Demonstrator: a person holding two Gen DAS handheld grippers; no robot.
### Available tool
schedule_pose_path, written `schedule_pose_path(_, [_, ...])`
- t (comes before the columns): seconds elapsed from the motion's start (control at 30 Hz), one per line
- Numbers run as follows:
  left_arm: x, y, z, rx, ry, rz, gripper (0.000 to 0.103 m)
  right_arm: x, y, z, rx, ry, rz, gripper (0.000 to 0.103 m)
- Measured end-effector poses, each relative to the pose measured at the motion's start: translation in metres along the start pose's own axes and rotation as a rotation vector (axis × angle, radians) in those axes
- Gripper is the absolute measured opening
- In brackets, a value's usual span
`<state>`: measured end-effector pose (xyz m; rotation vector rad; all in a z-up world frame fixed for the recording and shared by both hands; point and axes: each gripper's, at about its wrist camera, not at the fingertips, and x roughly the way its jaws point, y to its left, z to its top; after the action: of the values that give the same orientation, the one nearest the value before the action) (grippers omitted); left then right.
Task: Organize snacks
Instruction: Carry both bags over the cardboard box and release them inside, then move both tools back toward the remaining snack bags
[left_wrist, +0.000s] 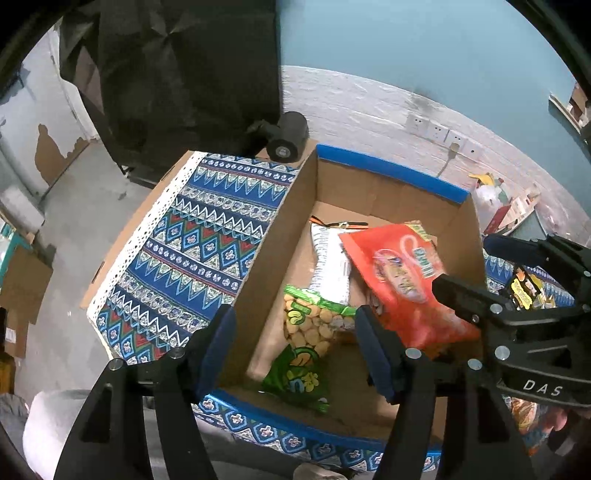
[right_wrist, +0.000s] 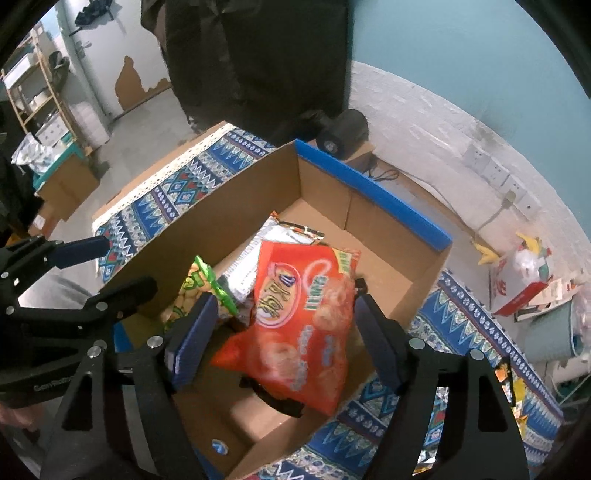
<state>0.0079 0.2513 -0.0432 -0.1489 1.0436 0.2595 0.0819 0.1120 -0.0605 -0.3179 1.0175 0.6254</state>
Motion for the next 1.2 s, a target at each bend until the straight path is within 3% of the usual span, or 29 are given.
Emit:
schedule_pose_path(0.53, [-0.011,-0.062,0.001,0.114,-0.023,-0.059,0.068,-0.047,-0.051,-0.018,0.081,-0.063,-0.062,0.081])
schedule_pose_path(1.2, [-0.014,-0.171,-0.014,0.325,-0.003,-0.16,0.068,-0.094,-0.149,-0.105,0.173,-0.053,-0.226,0.08])
